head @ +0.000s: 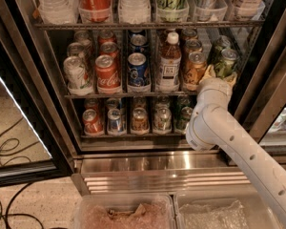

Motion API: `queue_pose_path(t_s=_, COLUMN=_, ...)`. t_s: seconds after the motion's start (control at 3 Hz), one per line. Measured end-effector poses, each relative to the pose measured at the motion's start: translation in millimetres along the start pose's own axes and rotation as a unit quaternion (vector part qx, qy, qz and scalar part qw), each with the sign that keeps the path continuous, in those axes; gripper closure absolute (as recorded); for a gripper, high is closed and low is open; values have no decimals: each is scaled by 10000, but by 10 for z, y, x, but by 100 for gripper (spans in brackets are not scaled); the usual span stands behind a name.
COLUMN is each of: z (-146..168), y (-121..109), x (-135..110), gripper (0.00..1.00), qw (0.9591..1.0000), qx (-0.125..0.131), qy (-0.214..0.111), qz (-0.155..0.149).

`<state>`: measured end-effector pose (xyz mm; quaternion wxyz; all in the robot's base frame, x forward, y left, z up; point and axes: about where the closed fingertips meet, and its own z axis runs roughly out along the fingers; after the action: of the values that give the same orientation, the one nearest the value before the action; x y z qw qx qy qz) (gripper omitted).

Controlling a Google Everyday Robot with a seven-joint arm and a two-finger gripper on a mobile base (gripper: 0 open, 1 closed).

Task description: Pick green can from middle shelf of fridge

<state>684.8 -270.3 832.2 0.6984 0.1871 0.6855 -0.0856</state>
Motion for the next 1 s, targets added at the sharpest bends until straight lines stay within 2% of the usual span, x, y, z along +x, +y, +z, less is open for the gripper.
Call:
queue_pose_path(t_s=0.33, z=17, y=-32, x=-88, gripper=100, qw=9999, qx=-85, qy=57, qz=-36)
queue_pose_path(t_s=0.67, z=-70, y=-231, x=-421, gripper=100, qw=9997, qx=-123, qy=-202, qz=-44)
queue_pose_path(t_s=1.0, z=-380, y=-296, x=-477, gripper=100, qw=9995, qx=-210, qy=-147, qz=181)
